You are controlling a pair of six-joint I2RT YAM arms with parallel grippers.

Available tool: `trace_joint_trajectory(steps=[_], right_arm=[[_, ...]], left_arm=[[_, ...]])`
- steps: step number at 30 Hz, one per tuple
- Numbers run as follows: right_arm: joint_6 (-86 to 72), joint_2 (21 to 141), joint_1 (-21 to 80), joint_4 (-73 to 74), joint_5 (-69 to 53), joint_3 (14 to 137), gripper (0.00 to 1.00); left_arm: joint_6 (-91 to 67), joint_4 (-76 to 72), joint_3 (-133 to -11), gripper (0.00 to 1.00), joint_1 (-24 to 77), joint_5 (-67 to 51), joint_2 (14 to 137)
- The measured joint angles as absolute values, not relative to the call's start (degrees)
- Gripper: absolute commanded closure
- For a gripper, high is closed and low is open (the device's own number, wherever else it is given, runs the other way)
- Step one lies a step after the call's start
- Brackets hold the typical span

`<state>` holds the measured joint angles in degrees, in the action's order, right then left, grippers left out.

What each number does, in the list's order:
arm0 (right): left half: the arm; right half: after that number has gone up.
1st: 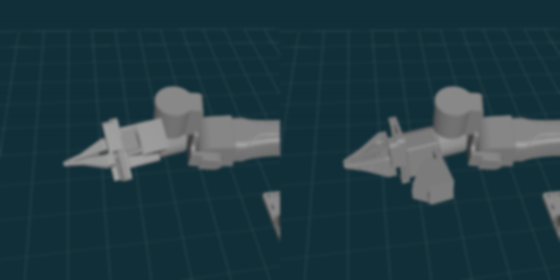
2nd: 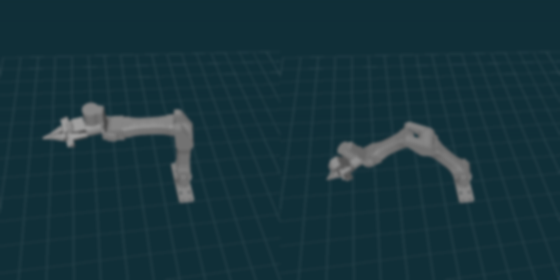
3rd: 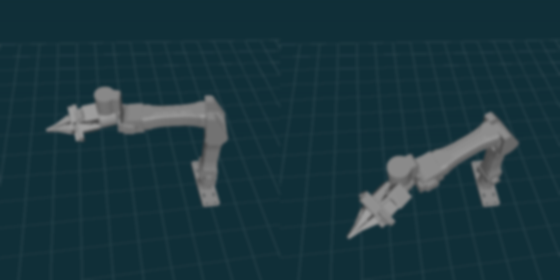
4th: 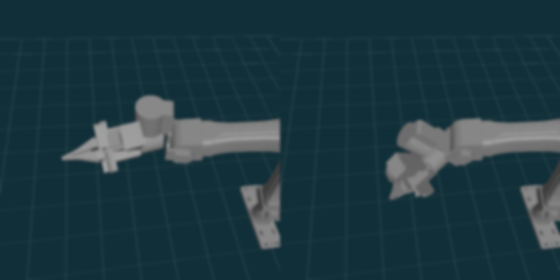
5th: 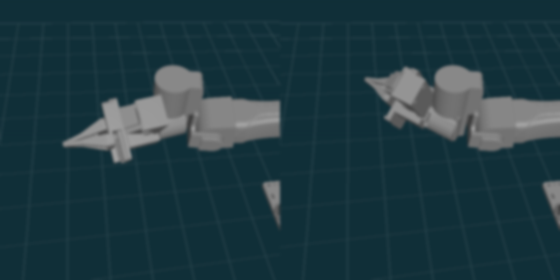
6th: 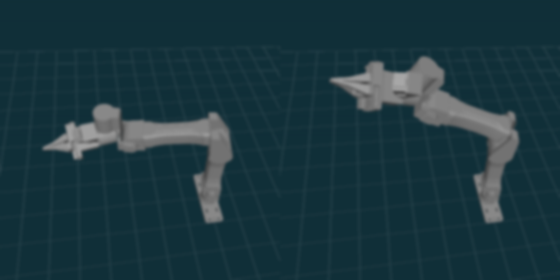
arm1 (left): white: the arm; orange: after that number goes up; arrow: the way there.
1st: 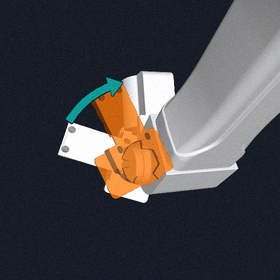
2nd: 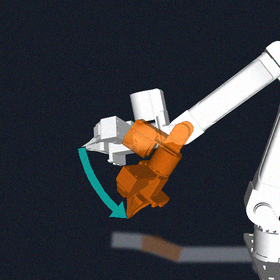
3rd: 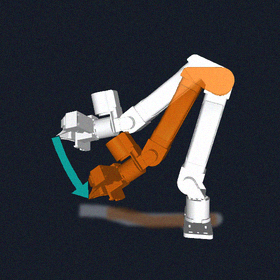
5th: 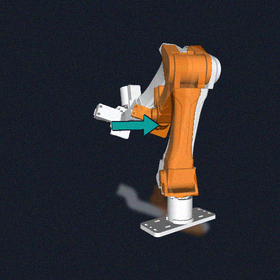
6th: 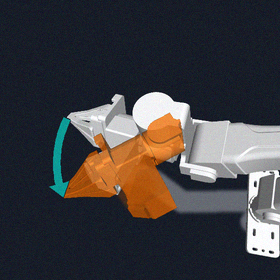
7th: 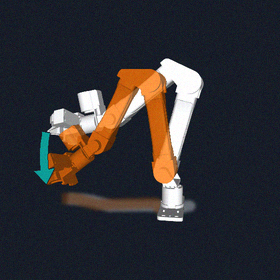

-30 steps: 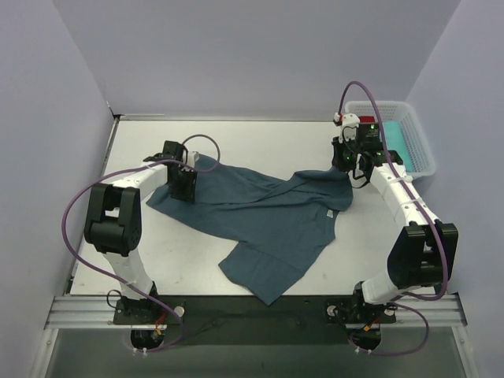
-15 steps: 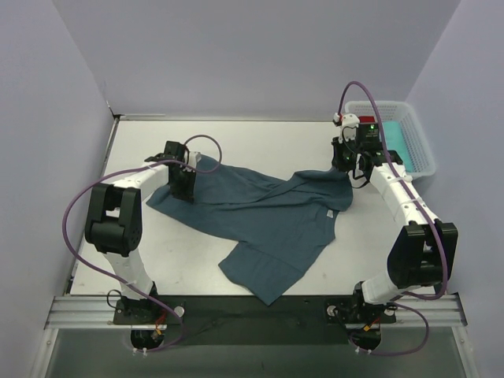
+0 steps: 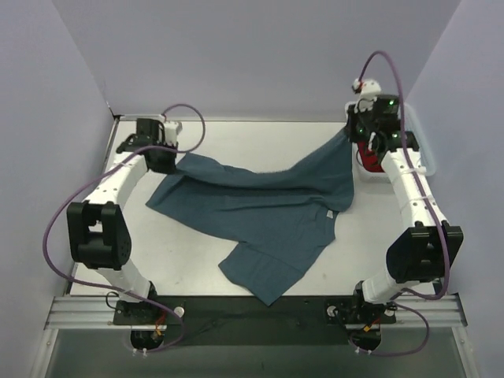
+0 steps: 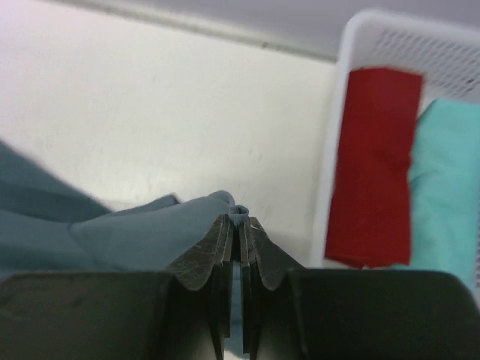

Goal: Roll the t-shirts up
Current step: Flatten out the T-shirt at the center of the board.

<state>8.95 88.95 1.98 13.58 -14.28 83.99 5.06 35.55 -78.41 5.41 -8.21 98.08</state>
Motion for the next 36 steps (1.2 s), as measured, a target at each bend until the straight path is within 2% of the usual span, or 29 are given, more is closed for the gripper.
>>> trace_joint_trajectory(steps=[8, 15, 23, 36], right_arm=[[7.6, 88.8, -2.4, 12.4, -14.2, 102.1, 1.0], [10.1, 83.2, -0.9, 13.9, -16.4, 104.5, 1.0], [17.7, 71.1, 2.7, 14.8, -18.2, 107.9, 1.0], [20.9, 58.6, 2.3, 14.5, -19.8, 116.7, 1.0]], left_arm=[[7.2, 28.7, -83.9, 1.0, 1.1, -8.8, 81.3], [6.2, 25.1, -85.4, 1.0, 1.3, -7.3, 72.2], [6.2, 23.4, -88.9, 1.0, 1.2, -5.8, 64.4], [6.7, 22.0, -94.6, 1.0, 1.0, -5.8, 51.1]])
